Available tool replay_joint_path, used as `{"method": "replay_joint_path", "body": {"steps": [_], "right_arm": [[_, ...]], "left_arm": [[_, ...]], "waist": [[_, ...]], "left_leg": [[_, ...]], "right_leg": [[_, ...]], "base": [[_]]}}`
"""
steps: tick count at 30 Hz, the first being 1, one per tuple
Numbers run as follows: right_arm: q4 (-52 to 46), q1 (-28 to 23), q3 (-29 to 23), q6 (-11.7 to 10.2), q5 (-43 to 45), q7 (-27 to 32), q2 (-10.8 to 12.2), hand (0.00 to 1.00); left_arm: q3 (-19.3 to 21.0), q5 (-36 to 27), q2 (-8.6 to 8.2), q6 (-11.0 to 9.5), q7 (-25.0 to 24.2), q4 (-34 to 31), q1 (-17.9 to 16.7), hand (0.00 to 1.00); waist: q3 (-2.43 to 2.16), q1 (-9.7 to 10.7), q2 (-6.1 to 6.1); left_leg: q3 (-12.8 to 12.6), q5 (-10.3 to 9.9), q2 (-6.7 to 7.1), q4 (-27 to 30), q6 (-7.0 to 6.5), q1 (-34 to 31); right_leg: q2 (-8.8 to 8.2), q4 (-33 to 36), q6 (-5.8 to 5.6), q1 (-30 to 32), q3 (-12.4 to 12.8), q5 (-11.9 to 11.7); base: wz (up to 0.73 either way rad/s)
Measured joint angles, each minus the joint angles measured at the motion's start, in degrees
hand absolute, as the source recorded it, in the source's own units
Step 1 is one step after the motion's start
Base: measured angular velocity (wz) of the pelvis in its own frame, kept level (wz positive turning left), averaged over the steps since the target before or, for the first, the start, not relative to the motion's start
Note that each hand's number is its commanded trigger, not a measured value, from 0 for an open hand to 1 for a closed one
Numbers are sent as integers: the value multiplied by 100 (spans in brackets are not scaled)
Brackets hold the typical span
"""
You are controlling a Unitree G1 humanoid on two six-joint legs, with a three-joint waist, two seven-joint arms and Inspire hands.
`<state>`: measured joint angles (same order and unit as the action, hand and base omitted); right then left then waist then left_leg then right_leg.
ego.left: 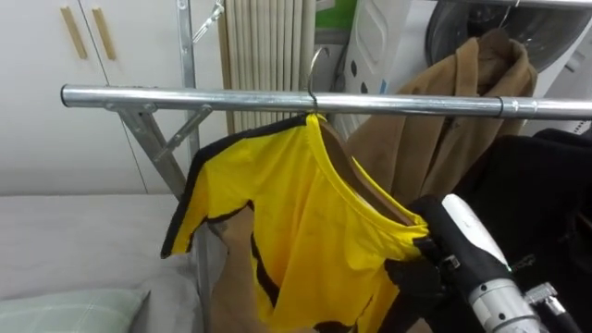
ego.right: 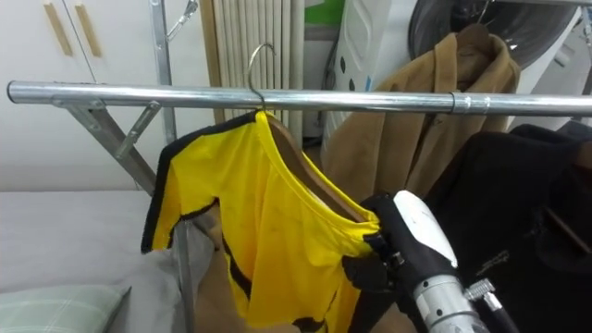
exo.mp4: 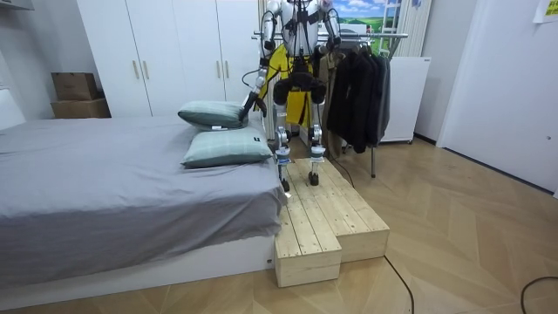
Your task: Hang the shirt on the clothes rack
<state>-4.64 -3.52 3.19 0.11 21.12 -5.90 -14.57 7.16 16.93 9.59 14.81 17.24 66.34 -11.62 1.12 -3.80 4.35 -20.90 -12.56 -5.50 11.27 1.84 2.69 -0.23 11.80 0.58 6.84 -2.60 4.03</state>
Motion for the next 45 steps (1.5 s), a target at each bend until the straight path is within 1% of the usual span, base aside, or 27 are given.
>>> {"method": "replay_joint_path", "body": {"steps": [3, 7, 9, 12, 14, 17, 20, 23, 26, 28, 30, 34, 37, 39, 42, 45], "right_arm": [[257, 0, -1, 0, -180, -6, -10, 100], [576, 53, -1, 0, -515, -74, -38, 100], [796, 158, -1, 0, -729, -140, -53, 100], [1131, 341, 5, 0, -982, -248, -55, 100], [1222, 371, 7, 1, -1051, -300, -55, 100], [1508, 405, 24, 1, -1386, -401, -74, 100], [1833, 413, 34, 8, -1699, -514, -127, 100], [2198, 513, 60, 7, -1744, -672, -143, 100], [2289, 562, 54, 7, -1834, -785, -196, 100], [2468, 665, 51, 8, -1859, -895, -219, 100], [2787, 875, 36, 16, -1897, -1017, -222, 100], [3154, 1084, 23, 17, -1976, -1171, -230, 100], [3556, 1242, 18, -7, -2048, -1232, -229, 100], [3895, 1288, 15, -41, -2182, -1228, -224, 100], [4068, 1298, 25, -93, -2380, -1218, -220, 100], [4319, 1302, 60, -206, -2536, -1133, -186, 100]], "left_arm": [[0, 0, 14, 0, 11, -42, -1, 0], [-2, 1, 17, -11, 10, -117, -58, 0], [-1, 1, 21, -30, 10, -119, -59, 0], [5, 0, 44, -41, 6, -141, -59, 0], [5, 0, 48, -40, -1, -168, -59, 0], [4, 0, 51, -41, -5, -219, -58, 0], [6, 0, 52, -42, -6, -331, -60, 0], [17, 0, 52, -42, -6, -336, -67, 0], [72, 1, 52, -42, -6, -372, -72, 0], [92, 0, 50, -42, -8, -434, -107, 0], [102, 1, 40, -42, -8, -647, -233, 0], [112, 0, 29, -42, -7, -735, -254, 0], [109, 1, 28, -42, -4, -736, -258, 0], [101, 1, 26, -43, 18, -758, -258, 0], [100, 1, 26, -44, 23, -793, -256, 0], [84, 1, 26, -103, 71, -793, -256, 0]], "waist": [[7, 14, 28], [13, 1, 40], [25, 2, 59], [30, -2, 76], [30, -11, 76], [30, -86, 77], [30, -133, 77], [31, -133, 74], [30, -124, 74], [29, -118, 73], [29, -123, 72], [26, -159, 69], [23, -181, 72], [12, -200, 81], [11, -270, 80], [9, -296, 79]], "left_leg": [[67, -1, 4, -6, 1, -10], [97, -1, 5, -8, 1, -1], [99, -1, 14, -6, 1, -2], [100, -1, 17, -2, 0, -3], [110, -1, 18, 1, 0, -6], [126, -1, 12, 13, 0, -5], [209, -1, 14, 17, 0, -1], [232, -1, 10, 12, 0, 50], [265, 0, 7, 23, 0, 17], [300, 0, 7, 26, 1, 29], [333, 0, 8, 26, 1, 48], [379, 2, 13, 24, 2, 57], [406, 5, 14, 16, 4, 116], [470, 4, 19, 14, 4, 151], [473, 4, 19, 5, 5, 180], [534, 4, 23, 15, 5, 176]], "right_leg": [[-12, -8, -1, -24, -66, 1], [-15, -18, -4, -82, -81, 3], [-26, -13, -6, -81, -84, 4], [-29, -15, -12, -86, -83, 8], [-31, -15, -12, -90, -91, 8], [-31, -17, -11, -106, -110, 7], [-53, -28, -11, -149, -214, 7], [-52, -73, -11, -195, -245, 9], [-55, -102, -10, -243, -268, 9], [-58, -113, -10, -271, -305, 9], [-64, -125, -10, -270, -342, 9], [-71, -120, -10, -287, -384, 9], [-75, -140, -11, -370, -427, 13], [-83, -213, -12, -468, -494, 14], [-79, -215, -12, -498, -495, 14], [-84, -222, -13, -531, -534, 16]], "base": [[9], [3], [0], [0], [0], [2], [13], [5], [5], [8], [7], [5], [7], [13], [1], [8]]}}
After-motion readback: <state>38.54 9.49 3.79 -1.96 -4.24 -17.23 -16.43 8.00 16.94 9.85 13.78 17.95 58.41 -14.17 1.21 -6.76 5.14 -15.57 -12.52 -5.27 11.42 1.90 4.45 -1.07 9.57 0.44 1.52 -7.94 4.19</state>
